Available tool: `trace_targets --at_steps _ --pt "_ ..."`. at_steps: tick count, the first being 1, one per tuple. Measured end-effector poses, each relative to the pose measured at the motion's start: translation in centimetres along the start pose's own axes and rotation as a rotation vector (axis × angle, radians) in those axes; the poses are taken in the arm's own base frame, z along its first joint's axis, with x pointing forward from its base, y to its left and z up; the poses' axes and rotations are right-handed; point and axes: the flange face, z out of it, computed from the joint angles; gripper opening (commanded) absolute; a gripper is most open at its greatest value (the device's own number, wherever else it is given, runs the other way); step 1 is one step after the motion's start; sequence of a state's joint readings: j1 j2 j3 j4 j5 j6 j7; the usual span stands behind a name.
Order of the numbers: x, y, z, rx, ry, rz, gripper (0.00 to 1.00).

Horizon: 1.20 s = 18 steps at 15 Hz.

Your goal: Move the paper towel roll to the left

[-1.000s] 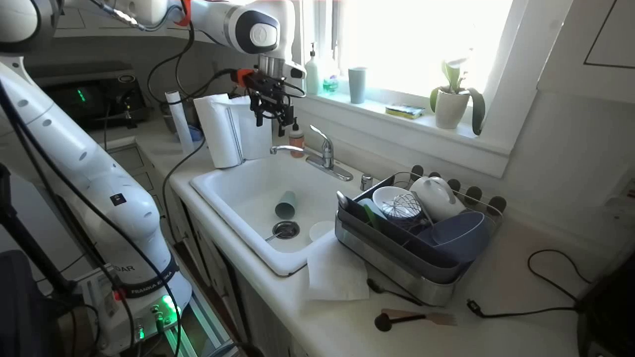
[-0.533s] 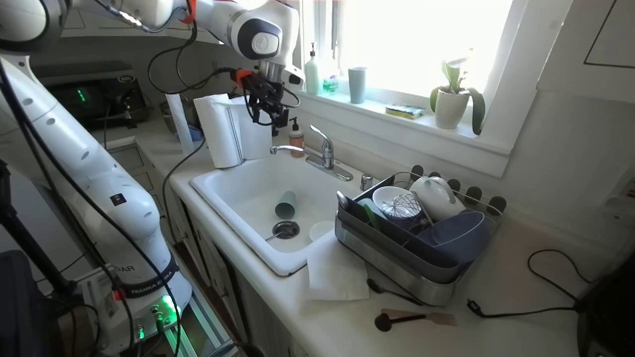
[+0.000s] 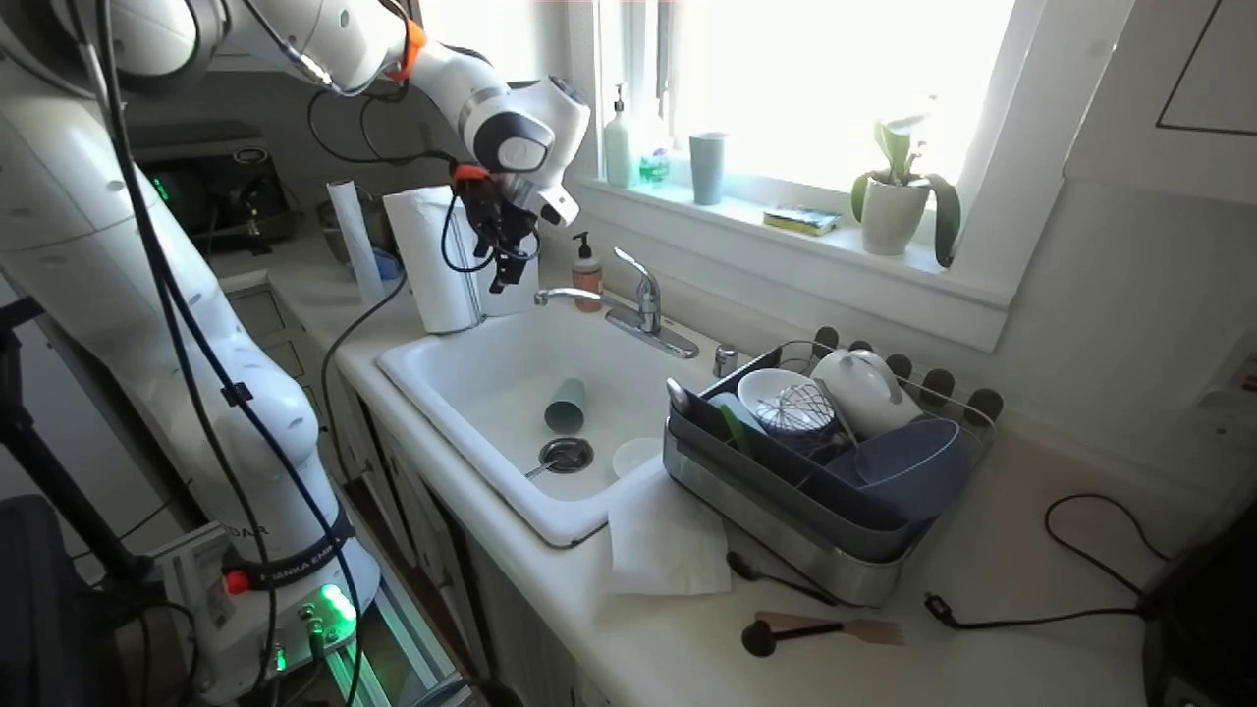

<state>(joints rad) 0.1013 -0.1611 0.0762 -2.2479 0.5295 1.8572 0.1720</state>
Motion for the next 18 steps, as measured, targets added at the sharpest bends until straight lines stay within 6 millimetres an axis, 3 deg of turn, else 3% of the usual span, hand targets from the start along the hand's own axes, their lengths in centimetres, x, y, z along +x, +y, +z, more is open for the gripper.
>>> trace_targets --at_steps 3,7,17,18 --pt "0.3 -0.5 3.1 0.059 -0.038 0.135 1.0" --pt "1.5 0.8 6.1 0.096 -0.008 0.197 1.0" --pt "2.2 1.1 6.8 0.114 -0.014 0.278 1.0" --pt "2.4 1.1 7.2 0.137 -0.027 0.315 0.75"
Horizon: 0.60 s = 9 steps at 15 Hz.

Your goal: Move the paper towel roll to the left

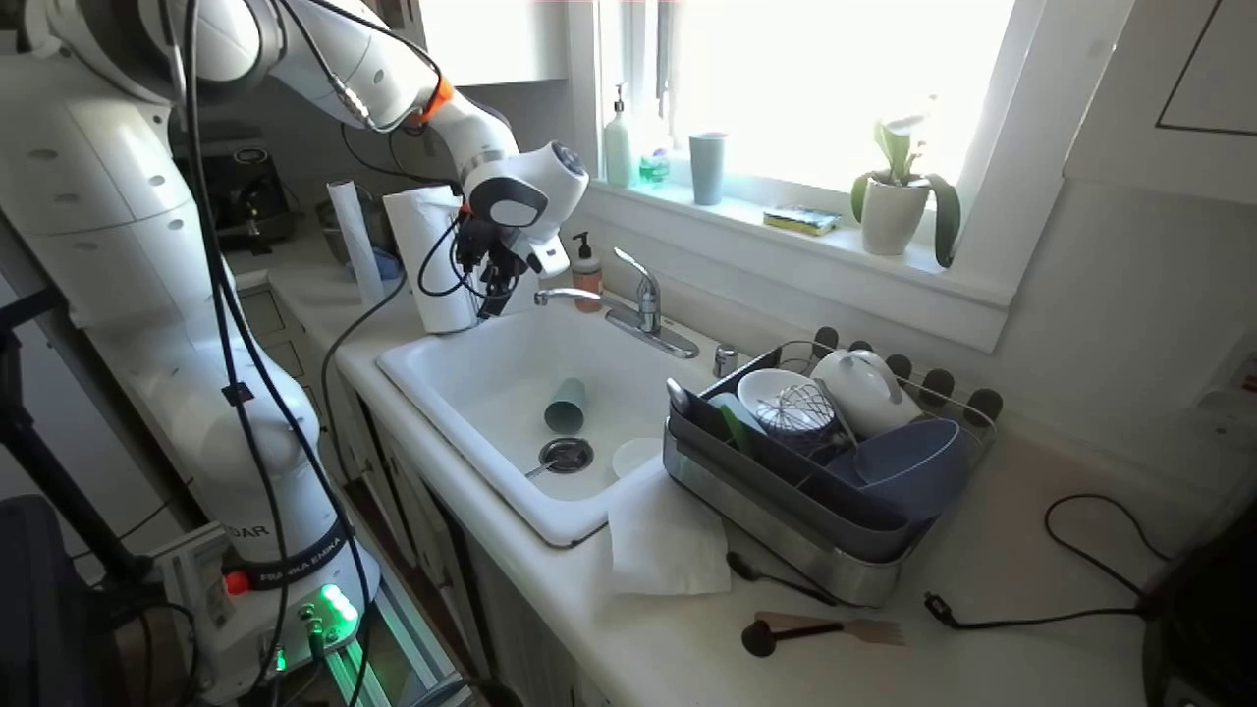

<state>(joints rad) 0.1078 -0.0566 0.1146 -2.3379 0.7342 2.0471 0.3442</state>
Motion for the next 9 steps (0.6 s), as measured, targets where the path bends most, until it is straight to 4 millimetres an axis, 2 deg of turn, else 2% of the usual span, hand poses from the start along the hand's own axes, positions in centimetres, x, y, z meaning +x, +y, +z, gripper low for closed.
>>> trace_targets --at_steps 2,9 --pt "0.4 -0.1 0.6 0.041 -0.03 0.074 0.66" --pt "2.2 0.0 3.3 0.14 -0.122 0.28 0.16"
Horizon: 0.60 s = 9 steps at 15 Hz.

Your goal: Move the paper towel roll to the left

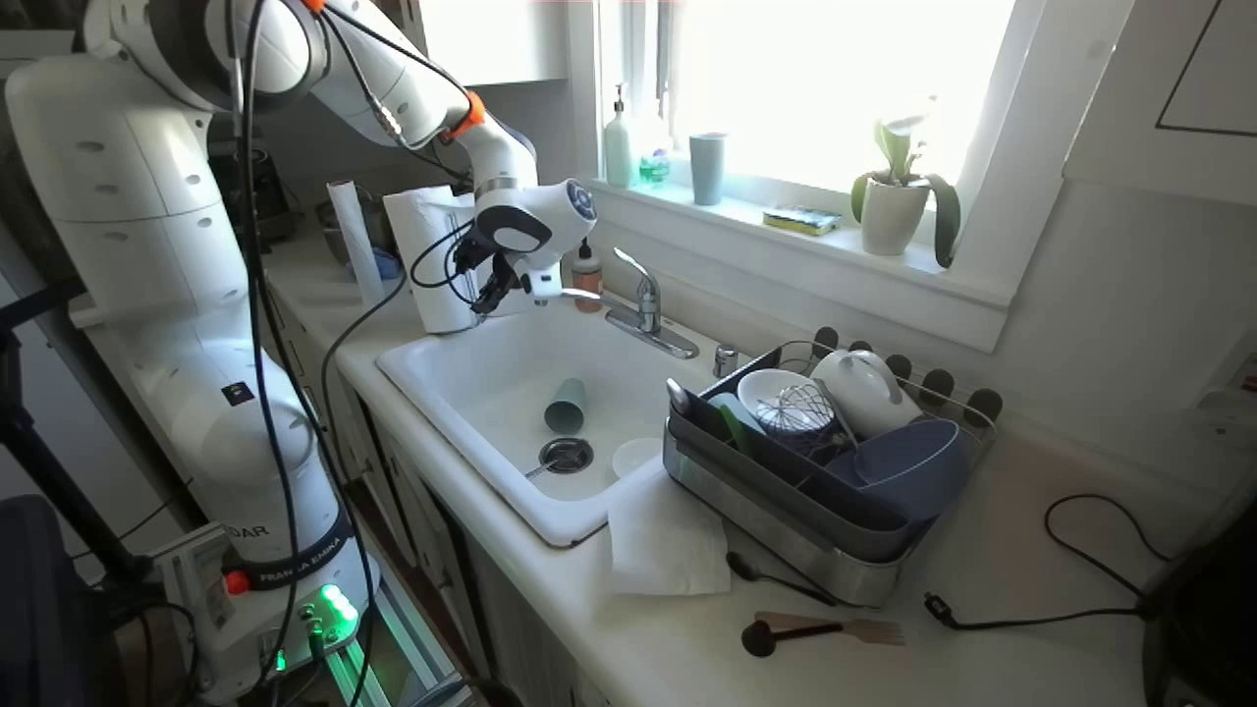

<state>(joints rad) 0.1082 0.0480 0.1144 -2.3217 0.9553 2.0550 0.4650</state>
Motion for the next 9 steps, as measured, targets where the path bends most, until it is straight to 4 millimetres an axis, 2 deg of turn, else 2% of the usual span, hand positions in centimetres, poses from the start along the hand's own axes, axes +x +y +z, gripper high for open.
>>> trace_targets --at_steps 2,5,9 --pt "0.7 0.1 0.8 0.013 -0.014 0.043 0.02" --pt "1.7 0.2 2.2 0.019 -0.028 0.101 0.0" --pt "1.9 -0.3 2.5 0.026 -0.005 0.177 0.0"
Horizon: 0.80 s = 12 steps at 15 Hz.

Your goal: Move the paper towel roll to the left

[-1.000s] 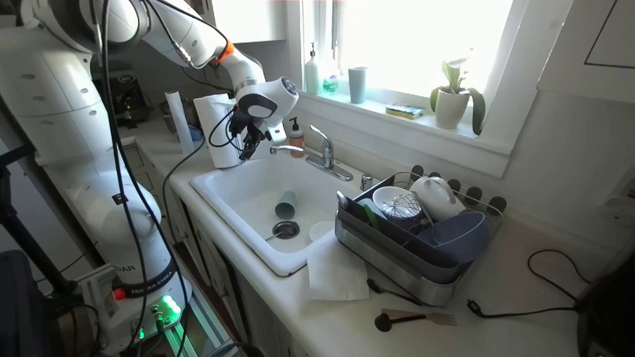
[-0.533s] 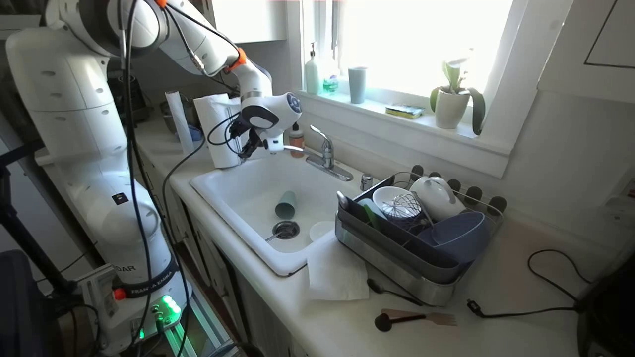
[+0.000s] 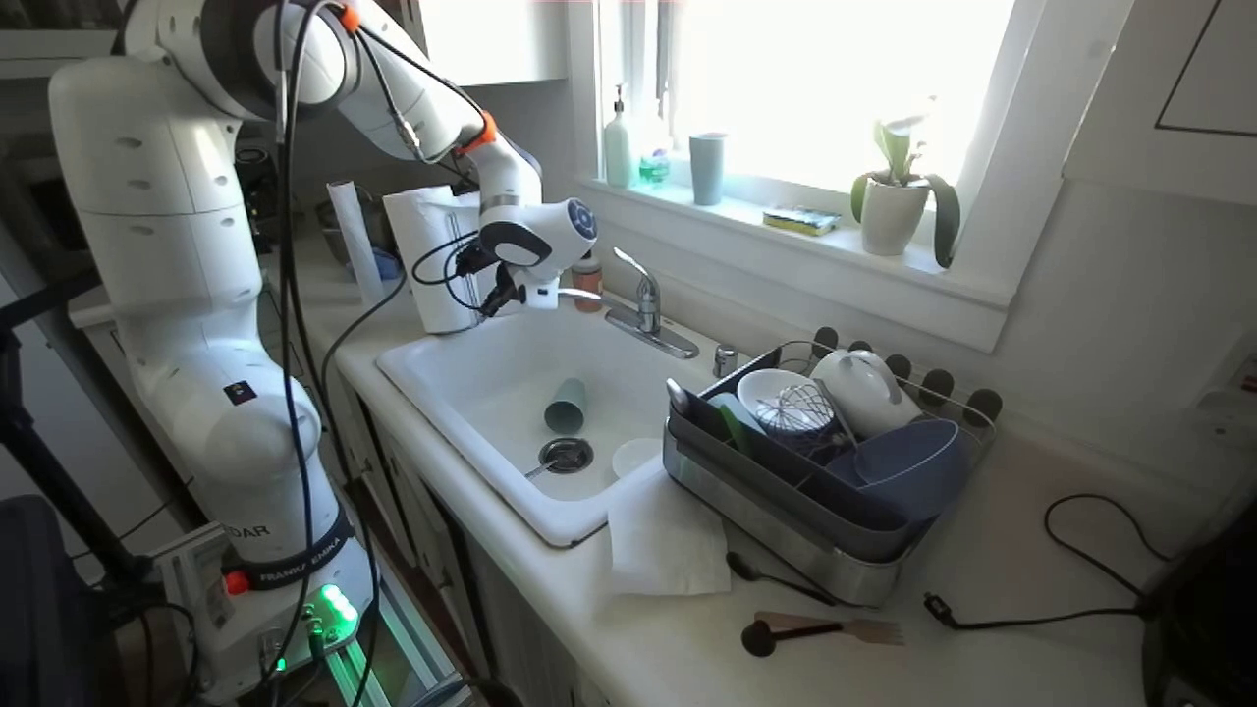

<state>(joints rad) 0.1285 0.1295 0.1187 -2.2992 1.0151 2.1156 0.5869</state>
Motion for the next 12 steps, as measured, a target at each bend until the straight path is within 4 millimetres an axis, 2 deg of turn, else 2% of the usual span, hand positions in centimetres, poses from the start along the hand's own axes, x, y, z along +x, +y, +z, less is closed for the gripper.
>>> trace_targets --at_steps 7,12 --pt "-1.1 -1.1 1.4 0.006 0.052 0.104 0.0" --pt "-3.1 -1.7 3.9 -0.017 0.123 0.173 0.0"
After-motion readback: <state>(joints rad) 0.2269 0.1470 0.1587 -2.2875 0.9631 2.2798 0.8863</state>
